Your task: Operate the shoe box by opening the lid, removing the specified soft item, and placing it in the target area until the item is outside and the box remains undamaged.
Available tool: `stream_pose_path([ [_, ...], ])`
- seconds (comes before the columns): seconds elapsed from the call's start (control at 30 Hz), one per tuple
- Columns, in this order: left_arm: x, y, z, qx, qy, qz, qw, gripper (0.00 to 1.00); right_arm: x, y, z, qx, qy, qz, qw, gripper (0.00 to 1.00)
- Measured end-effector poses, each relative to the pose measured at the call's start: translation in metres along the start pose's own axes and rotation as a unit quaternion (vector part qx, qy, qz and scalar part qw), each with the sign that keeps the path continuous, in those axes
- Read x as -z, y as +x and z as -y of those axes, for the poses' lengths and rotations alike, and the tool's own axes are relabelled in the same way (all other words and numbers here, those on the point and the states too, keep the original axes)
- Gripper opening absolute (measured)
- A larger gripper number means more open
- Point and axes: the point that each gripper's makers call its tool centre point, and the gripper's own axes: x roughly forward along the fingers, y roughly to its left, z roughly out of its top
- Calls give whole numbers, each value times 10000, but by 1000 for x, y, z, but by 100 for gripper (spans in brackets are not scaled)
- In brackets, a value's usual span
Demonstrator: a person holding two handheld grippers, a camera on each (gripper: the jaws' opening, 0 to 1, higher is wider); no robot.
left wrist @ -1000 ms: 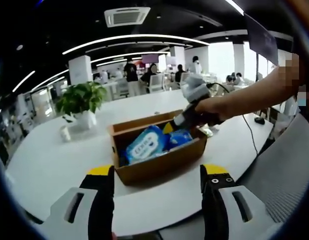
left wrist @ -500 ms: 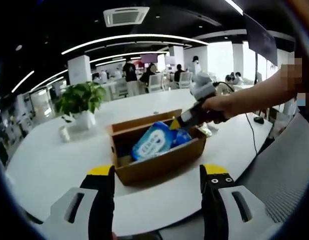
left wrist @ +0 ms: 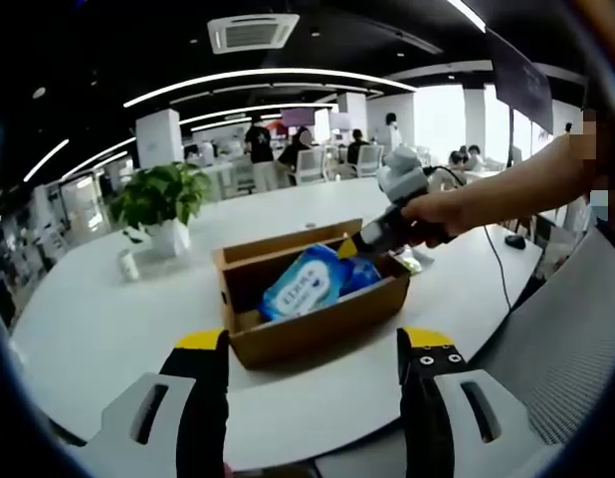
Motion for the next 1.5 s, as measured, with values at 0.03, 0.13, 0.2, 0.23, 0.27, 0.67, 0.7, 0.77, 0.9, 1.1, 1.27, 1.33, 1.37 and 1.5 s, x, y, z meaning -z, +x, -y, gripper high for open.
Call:
stream_pose_path([
  [0.03,0,0,0,5,-8,-3,10000,70,-2,1,1,3,-1,13,10000,12],
  [0.13,1,0,1,23,-33,-8,10000,69,-2,8,3,-87,84,-85,9999,18],
  [0.2,0,0,0,19,-32,-1,10000,69,-1,11,3,-81,42,-121,9999,19],
  [0.23,0,0,0,17,-35,5,10000,69,-1,14,3,-96,28,-141,9999,20],
  [0.27,0,0,0,15,-40,8,10000,70,1,17,3,-133,82,-220,9996,21],
  [0.67,-3,0,-2,-15,-180,107,9998,72,10,37,-6,-359,643,-294,9968,19],
  [0.7,-3,-1,-2,-17,-183,109,9998,72,12,38,-6,-348,797,-302,9958,17],
  [0.77,-3,0,-1,3,-175,92,9998,71,14,39,-4,-337,1100,-289,9929,12],
  [0.9,-1,1,1,51,-182,47,9998,71,15,39,-7,-307,902,-241,9952,10],
  [1.1,1,2,3,83,-138,-22,9999,70,14,37,-4,-244,784,-209,9964,1],
  [1.27,2,2,2,55,-147,-28,9999,70,12,35,-6,-254,847,-195,9959,0],
  [1.33,2,1,2,50,-145,-18,9999,70,12,34,-6,-256,853,-181,9959,0],
  [1.37,2,1,2,41,-133,-15,9999,70,12,33,-8,-254,844,-167,9960,0],
  [1.5,0,1,-1,17,-155,21,9999,70,9,31,-11,-254,869,-94,9959,0],
])
